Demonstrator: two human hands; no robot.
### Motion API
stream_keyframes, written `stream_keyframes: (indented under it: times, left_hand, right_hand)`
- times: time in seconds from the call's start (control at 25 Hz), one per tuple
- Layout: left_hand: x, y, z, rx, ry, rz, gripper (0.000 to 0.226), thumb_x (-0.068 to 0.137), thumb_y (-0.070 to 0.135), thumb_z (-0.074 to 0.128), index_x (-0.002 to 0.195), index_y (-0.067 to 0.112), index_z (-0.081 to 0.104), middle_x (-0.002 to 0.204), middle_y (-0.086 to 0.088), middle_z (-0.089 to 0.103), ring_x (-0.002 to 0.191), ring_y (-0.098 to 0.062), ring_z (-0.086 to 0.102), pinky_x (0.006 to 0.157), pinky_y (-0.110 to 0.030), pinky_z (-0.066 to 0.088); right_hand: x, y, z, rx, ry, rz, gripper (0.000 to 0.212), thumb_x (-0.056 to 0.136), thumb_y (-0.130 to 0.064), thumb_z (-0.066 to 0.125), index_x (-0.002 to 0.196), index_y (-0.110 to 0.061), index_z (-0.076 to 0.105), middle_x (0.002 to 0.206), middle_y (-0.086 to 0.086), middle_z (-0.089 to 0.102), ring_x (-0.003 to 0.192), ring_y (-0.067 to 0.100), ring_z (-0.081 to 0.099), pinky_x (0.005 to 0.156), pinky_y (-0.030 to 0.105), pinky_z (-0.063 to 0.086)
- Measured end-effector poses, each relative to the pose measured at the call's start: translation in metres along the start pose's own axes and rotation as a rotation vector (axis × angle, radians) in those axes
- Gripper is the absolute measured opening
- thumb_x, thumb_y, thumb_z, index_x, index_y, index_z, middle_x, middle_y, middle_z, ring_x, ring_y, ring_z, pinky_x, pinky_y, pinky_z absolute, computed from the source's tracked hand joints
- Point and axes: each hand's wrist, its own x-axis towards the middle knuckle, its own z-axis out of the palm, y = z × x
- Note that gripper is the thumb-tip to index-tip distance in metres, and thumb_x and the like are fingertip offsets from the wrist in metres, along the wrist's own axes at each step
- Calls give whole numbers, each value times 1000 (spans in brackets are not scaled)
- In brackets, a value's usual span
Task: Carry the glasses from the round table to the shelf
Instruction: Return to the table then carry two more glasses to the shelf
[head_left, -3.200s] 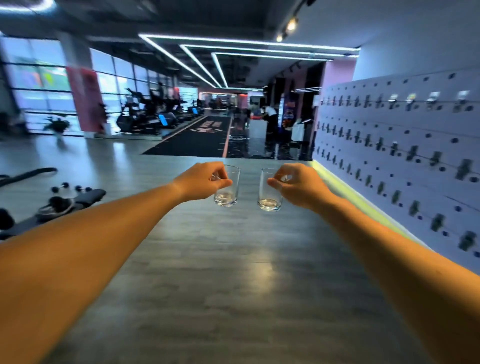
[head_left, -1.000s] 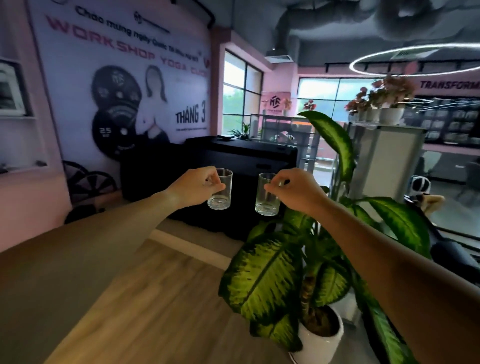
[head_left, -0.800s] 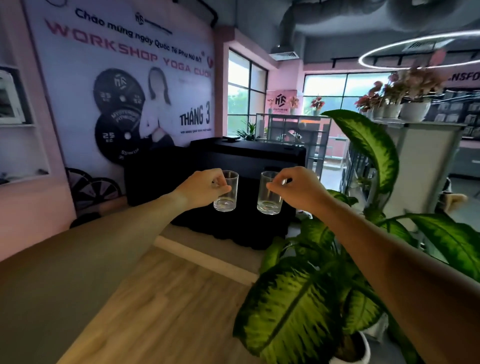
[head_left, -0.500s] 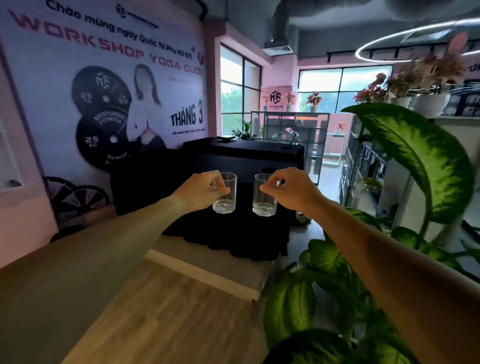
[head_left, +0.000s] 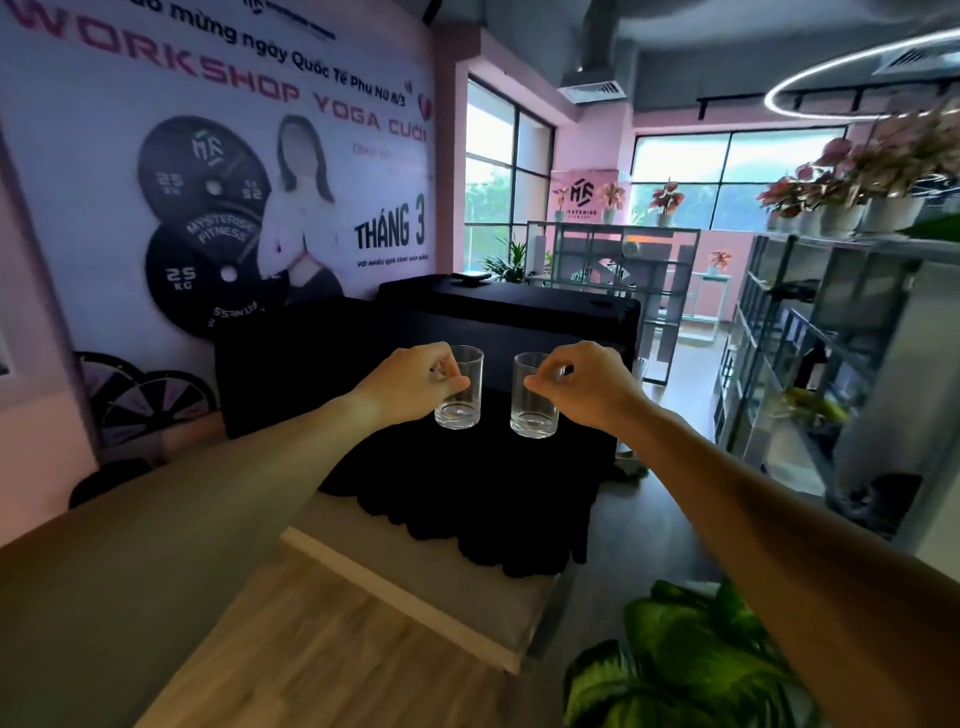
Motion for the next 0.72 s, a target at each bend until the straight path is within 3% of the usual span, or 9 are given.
stream_keyframes:
  times: [0.32, 0.52, 0.72]
  left_hand:
    - [152, -91, 20, 16, -3, -25, 14, 91, 38, 63, 90, 24, 61, 104, -2, 69, 95, -16, 67, 89, -39, 56]
    - [253, -156, 0, 29, 28, -38, 13, 89, 38, 64, 88, 25, 61, 104, 1, 69, 100, -15, 66, 91, -36, 54]
    - [315, -226, -34, 21, 74, -90, 13, 90, 37, 65, 88, 24, 62, 92, 11, 66, 97, -11, 65, 88, -31, 52]
  right_hand:
    - [153, 59, 66, -32, -12, 23, 9, 82, -36, 72, 76, -29, 74, 82, -9, 67, 80, 11, 64, 71, 24, 44]
    - [268, 54, 115, -8, -26, -7, 10, 82, -34, 71, 73, -31, 71, 91, -5, 69, 85, 12, 64, 69, 25, 47]
    - [369, 38, 177, 27, -53, -61, 8, 83, -34, 70, 77, -29, 71, 94, -4, 67, 83, 11, 63, 62, 22, 44]
